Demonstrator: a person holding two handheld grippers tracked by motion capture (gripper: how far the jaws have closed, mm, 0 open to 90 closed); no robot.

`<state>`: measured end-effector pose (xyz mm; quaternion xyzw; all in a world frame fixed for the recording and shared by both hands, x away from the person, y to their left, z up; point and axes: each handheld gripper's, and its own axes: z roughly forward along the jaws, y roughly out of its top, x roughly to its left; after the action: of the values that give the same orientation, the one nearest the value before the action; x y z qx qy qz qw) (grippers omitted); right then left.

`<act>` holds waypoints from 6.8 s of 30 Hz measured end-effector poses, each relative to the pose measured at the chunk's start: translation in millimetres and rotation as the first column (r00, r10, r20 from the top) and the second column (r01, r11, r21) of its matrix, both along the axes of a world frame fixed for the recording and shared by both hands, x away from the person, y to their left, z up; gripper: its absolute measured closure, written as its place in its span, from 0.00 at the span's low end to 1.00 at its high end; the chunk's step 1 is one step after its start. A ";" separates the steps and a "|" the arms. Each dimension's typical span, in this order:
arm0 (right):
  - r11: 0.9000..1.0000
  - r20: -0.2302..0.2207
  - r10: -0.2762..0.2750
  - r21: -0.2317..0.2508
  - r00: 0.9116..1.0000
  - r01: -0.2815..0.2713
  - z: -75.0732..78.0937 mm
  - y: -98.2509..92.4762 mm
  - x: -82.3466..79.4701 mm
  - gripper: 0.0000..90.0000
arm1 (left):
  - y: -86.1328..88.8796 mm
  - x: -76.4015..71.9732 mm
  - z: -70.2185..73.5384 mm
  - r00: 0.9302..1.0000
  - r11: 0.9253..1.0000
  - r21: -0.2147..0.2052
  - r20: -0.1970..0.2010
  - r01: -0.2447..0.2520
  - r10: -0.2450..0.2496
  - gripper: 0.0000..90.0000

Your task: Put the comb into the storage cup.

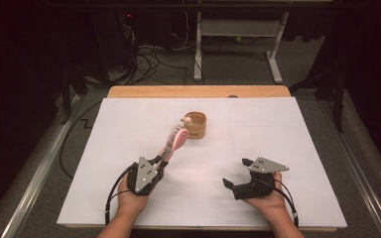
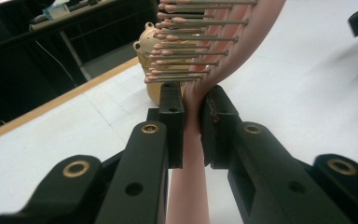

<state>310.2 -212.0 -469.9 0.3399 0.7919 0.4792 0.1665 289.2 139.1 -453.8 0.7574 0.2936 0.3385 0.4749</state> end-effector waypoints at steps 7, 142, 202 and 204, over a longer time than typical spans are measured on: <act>0.999 0.008 0.024 0.022 1.000 -0.024 -0.3 7.0 0.1 0.02 | -1.2 -0.9 0.7 1.000 1.000 -0.019 -0.002 0.006 -0.006 0.90; 0.944 0.152 0.184 0.247 0.971 -0.217 80.2 116.6 5.3 0.01 | -26.6 -16.8 6.6 0.996 0.998 0.010 0.063 0.057 -0.058 0.90; 0.939 0.126 0.136 0.300 0.983 -0.168 79.8 117.2 8.7 0.22 | -25.6 -17.5 8.6 0.997 0.999 -0.008 0.064 0.032 -0.032 0.89; 0.939 0.123 0.136 0.301 0.983 -0.167 79.9 117.1 8.7 0.22 | -25.6 -17.6 8.6 0.997 0.999 -0.006 0.065 0.034 -0.034 0.89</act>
<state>318.9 -95.0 -390.0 0.2752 0.7213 0.6253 0.1134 271.5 113.5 -445.2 0.7494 0.2662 0.3537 0.4923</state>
